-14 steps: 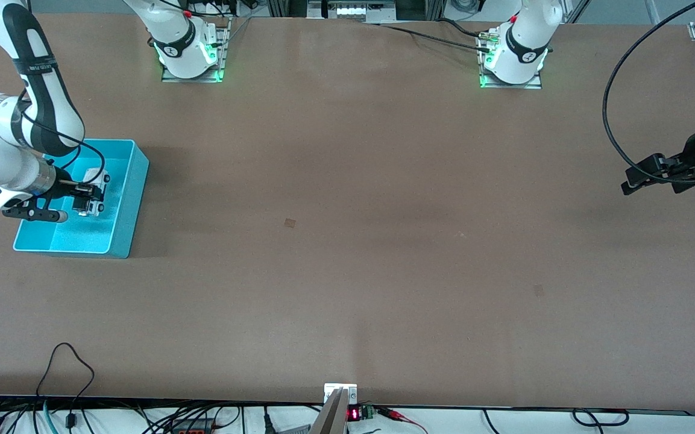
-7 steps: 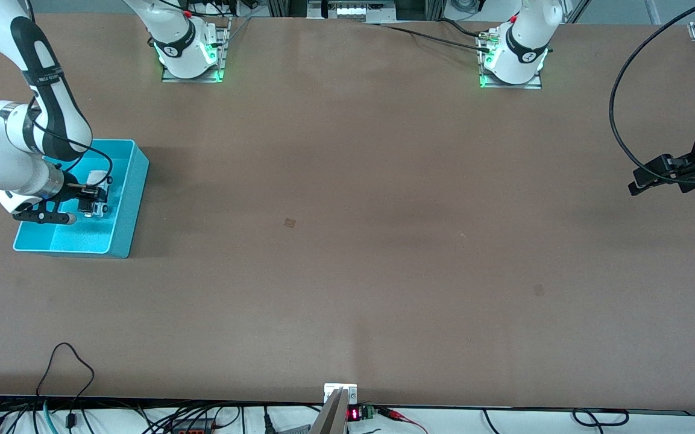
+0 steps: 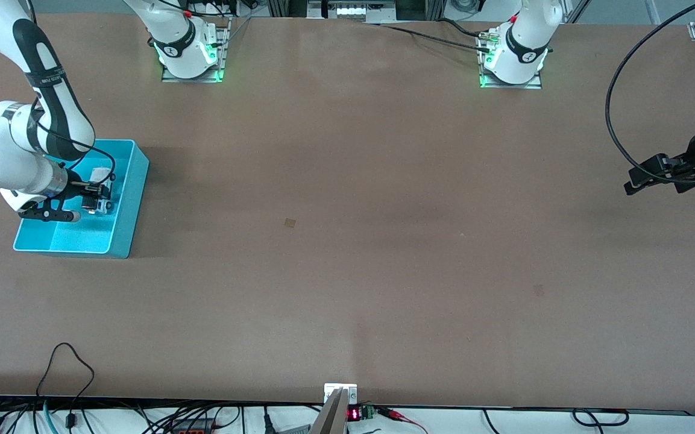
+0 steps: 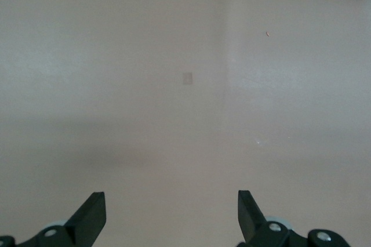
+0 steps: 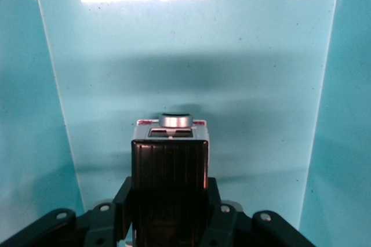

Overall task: Wind and store white jeep toy
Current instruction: 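Lower the jeep into the turquoise box with the right gripper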

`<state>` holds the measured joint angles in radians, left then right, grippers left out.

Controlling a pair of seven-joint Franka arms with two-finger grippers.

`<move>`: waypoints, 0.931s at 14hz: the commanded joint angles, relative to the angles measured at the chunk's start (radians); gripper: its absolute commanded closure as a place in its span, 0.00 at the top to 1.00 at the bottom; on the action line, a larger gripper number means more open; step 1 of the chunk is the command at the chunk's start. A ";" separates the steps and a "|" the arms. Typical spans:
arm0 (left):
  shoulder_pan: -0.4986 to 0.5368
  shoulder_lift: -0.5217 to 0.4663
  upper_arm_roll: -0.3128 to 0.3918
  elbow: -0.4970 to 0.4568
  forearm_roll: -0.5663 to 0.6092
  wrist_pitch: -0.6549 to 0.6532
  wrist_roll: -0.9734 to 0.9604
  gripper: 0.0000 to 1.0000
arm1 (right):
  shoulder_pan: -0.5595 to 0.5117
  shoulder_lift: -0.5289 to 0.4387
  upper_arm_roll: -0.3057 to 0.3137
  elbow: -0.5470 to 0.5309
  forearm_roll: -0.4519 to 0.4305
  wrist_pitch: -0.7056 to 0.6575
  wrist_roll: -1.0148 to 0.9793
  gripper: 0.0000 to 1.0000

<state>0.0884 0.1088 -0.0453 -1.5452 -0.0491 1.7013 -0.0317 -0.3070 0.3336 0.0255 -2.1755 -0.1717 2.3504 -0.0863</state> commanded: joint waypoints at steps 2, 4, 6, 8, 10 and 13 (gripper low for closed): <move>-0.009 -0.011 -0.004 0.008 0.003 -0.012 0.006 1.00 | -0.007 -0.002 0.011 -0.013 -0.018 0.010 -0.004 0.14; -0.007 -0.011 -0.002 0.011 0.000 -0.014 0.007 1.00 | -0.006 0.005 0.013 -0.013 -0.018 0.010 -0.001 0.24; 0.001 -0.009 -0.001 0.011 -0.002 -0.014 0.009 1.00 | -0.006 0.012 0.013 -0.013 -0.018 0.010 -0.001 0.34; 0.004 -0.004 -0.001 0.011 0.003 -0.008 0.009 1.00 | -0.007 0.015 0.013 -0.013 -0.018 0.010 -0.001 0.43; 0.005 -0.004 -0.001 0.011 0.005 -0.008 0.009 1.00 | -0.007 0.018 0.013 -0.012 -0.018 0.010 -0.001 0.49; -0.016 -0.006 0.010 0.011 0.005 -0.009 0.006 1.00 | -0.007 0.019 0.013 -0.012 -0.018 0.012 0.000 0.76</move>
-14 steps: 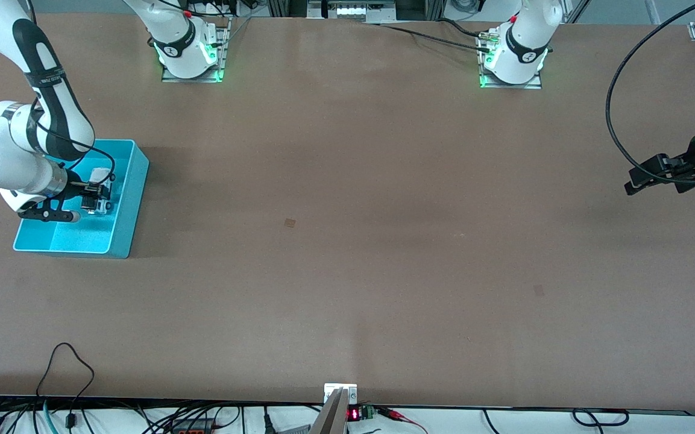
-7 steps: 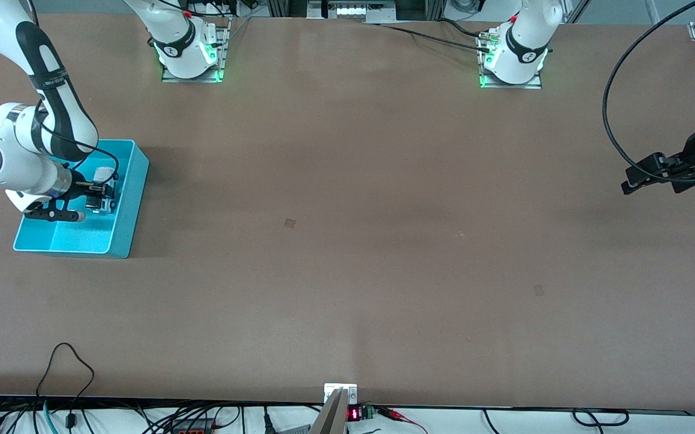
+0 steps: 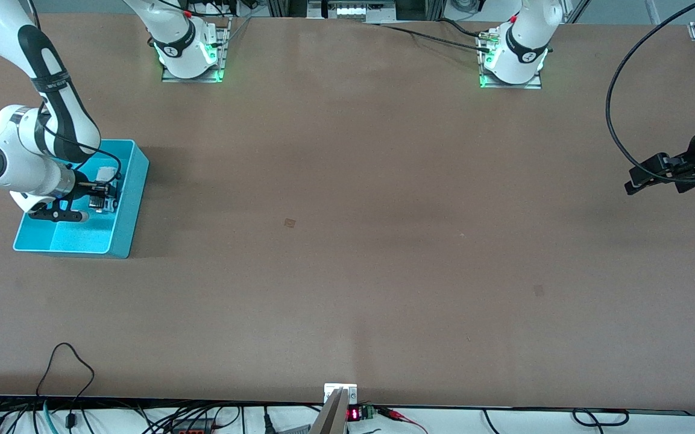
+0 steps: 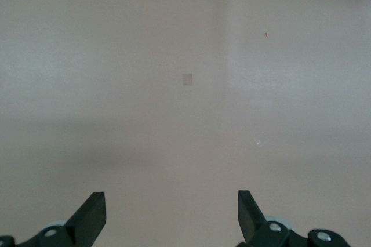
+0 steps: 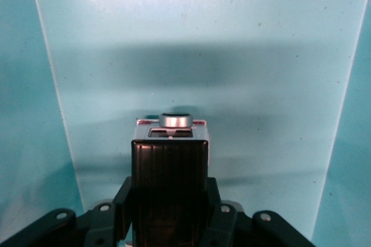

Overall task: Wind and store white jeep toy
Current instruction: 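Lower the jeep into the turquoise box with the right gripper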

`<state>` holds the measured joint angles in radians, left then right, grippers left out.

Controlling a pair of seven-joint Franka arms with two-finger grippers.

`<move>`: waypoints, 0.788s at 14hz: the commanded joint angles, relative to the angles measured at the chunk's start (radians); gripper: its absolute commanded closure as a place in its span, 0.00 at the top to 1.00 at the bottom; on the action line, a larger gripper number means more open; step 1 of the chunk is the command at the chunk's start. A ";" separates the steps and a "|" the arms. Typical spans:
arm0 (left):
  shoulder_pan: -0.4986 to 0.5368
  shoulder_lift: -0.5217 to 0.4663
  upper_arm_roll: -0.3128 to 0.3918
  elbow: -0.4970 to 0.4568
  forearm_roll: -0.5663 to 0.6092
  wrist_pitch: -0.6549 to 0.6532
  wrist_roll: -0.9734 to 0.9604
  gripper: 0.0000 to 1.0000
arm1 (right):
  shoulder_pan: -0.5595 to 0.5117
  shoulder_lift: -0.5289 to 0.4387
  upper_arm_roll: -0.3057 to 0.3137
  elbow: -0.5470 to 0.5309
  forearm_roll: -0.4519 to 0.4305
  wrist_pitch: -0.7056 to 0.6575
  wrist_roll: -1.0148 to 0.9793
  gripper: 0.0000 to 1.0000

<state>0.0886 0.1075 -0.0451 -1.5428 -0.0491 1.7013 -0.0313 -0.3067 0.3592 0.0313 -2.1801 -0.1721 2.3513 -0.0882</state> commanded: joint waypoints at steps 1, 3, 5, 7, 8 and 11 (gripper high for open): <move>-0.038 -0.006 0.017 0.010 0.005 -0.012 -0.001 1.00 | -0.008 -0.006 0.007 -0.007 -0.018 0.013 0.002 0.90; -0.098 -0.008 0.074 0.010 0.005 -0.012 -0.002 1.00 | -0.008 -0.006 0.007 -0.006 -0.018 0.011 -0.008 0.98; -0.099 -0.008 0.084 0.010 0.005 -0.014 0.001 1.00 | -0.008 -0.006 0.007 -0.006 -0.018 0.011 -0.008 1.00; -0.093 -0.008 0.083 0.010 0.003 -0.012 0.005 1.00 | -0.008 -0.006 0.007 -0.006 -0.018 0.011 -0.008 1.00; -0.093 -0.008 0.080 0.012 0.002 -0.009 0.007 1.00 | -0.008 -0.006 0.007 -0.006 -0.018 0.011 -0.008 1.00; -0.093 -0.009 0.074 0.023 0.000 -0.012 0.002 1.00 | -0.008 -0.006 0.007 -0.004 -0.018 0.011 -0.010 1.00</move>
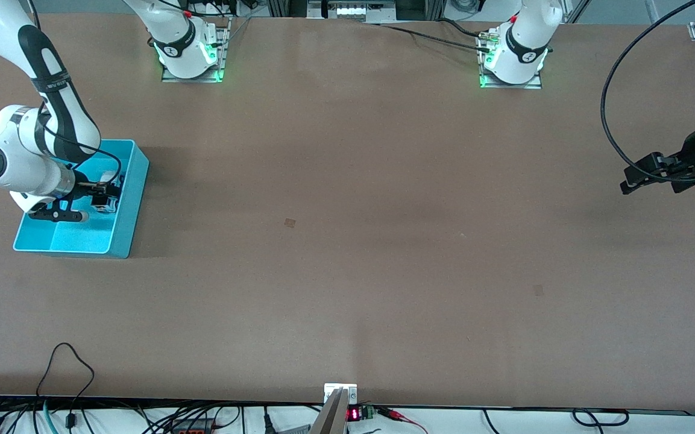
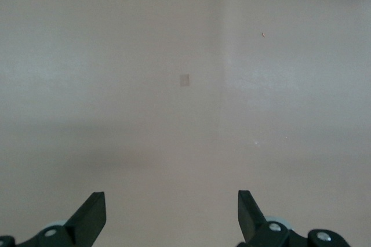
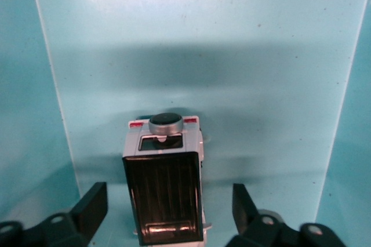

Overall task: Wind and store white jeep toy
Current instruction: 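Lower the jeep into the turquoise box with the right gripper, then open the right gripper and release the jeep in the box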

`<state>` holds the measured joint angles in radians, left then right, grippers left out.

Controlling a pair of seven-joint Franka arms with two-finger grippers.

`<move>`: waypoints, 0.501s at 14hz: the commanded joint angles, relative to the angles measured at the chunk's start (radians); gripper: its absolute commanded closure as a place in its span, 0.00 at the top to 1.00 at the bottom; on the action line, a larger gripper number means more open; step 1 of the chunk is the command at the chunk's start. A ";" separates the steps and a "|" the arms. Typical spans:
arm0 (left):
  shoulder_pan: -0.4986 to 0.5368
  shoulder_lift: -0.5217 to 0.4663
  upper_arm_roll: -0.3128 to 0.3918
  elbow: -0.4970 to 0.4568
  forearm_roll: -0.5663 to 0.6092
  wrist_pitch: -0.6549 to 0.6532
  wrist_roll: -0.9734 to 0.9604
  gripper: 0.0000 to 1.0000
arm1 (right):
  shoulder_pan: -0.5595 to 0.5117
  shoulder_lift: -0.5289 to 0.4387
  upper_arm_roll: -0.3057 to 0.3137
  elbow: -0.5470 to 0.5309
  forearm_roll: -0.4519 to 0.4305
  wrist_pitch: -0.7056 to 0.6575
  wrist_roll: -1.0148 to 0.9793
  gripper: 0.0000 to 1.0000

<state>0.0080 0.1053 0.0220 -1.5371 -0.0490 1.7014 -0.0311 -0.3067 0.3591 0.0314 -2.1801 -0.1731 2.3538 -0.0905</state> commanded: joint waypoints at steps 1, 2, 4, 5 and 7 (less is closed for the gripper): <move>-0.013 -0.007 0.009 0.017 0.000 -0.012 -0.001 1.00 | -0.008 -0.011 0.007 -0.001 -0.017 0.009 -0.006 1.00; -0.013 -0.006 0.010 0.017 0.000 -0.012 -0.001 1.00 | -0.009 -0.018 0.008 0.005 -0.017 0.005 -0.008 1.00; -0.013 -0.007 0.010 0.017 0.001 -0.012 -0.003 1.00 | -0.009 -0.022 0.009 0.026 -0.017 0.004 -0.008 1.00; -0.013 -0.007 0.010 0.017 0.000 -0.014 -0.004 1.00 | -0.008 -0.034 0.010 0.035 -0.017 -0.002 -0.008 1.00; -0.011 -0.007 0.010 0.017 -0.002 -0.017 -0.001 1.00 | -0.005 -0.046 0.010 0.061 -0.016 -0.024 -0.009 1.00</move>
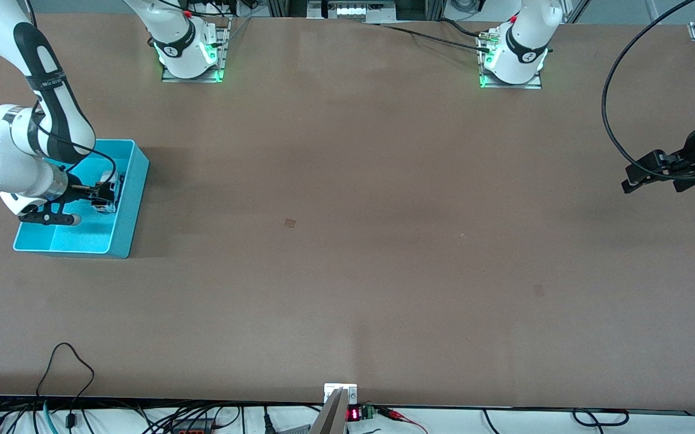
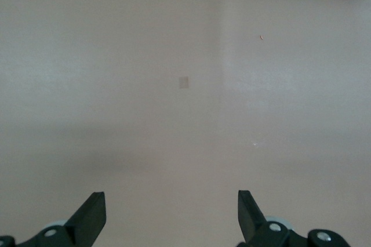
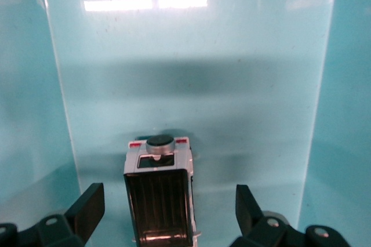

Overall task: Wind and store white jeep toy
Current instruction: 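Open the right gripper and release the jeep in the box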

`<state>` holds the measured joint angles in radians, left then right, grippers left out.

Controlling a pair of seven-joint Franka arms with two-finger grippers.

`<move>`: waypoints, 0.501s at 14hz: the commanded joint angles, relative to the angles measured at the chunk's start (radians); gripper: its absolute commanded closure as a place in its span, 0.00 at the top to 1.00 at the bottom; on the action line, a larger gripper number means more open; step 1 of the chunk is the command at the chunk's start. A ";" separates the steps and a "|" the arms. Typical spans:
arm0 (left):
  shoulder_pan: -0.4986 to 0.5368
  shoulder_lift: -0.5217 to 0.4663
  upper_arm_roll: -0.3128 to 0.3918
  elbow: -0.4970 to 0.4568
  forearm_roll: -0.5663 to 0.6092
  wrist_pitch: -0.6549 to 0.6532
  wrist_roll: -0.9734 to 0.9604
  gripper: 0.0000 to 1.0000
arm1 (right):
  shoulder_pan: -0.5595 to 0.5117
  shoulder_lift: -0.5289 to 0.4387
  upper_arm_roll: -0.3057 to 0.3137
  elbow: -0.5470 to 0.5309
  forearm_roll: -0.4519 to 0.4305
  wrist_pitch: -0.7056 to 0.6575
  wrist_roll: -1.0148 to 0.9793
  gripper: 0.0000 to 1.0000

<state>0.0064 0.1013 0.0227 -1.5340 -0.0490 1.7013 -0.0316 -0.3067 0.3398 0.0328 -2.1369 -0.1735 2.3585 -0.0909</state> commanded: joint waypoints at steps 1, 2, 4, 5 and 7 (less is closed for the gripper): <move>-0.009 -0.003 0.010 0.014 -0.002 -0.017 -0.001 1.00 | -0.003 -0.027 0.009 0.041 -0.015 -0.048 -0.007 1.00; -0.009 -0.003 0.008 0.014 -0.003 -0.017 -0.001 1.00 | -0.003 -0.030 0.010 0.061 -0.015 -0.071 -0.007 1.00; -0.010 -0.003 0.008 0.014 -0.005 -0.017 0.001 1.00 | 0.001 -0.050 0.012 0.094 -0.011 -0.116 -0.009 1.00; -0.009 -0.003 0.008 0.014 -0.005 -0.019 0.001 1.00 | 0.001 -0.060 0.012 0.100 -0.007 -0.136 -0.009 1.00; -0.009 -0.003 0.010 0.014 -0.006 -0.023 0.001 1.00 | 0.015 -0.096 0.013 0.109 -0.003 -0.180 -0.006 1.00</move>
<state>0.0063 0.1013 0.0227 -1.5340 -0.0490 1.7009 -0.0316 -0.3018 0.2862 0.0396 -2.0348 -0.1736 2.2318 -0.0911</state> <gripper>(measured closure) 0.000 0.000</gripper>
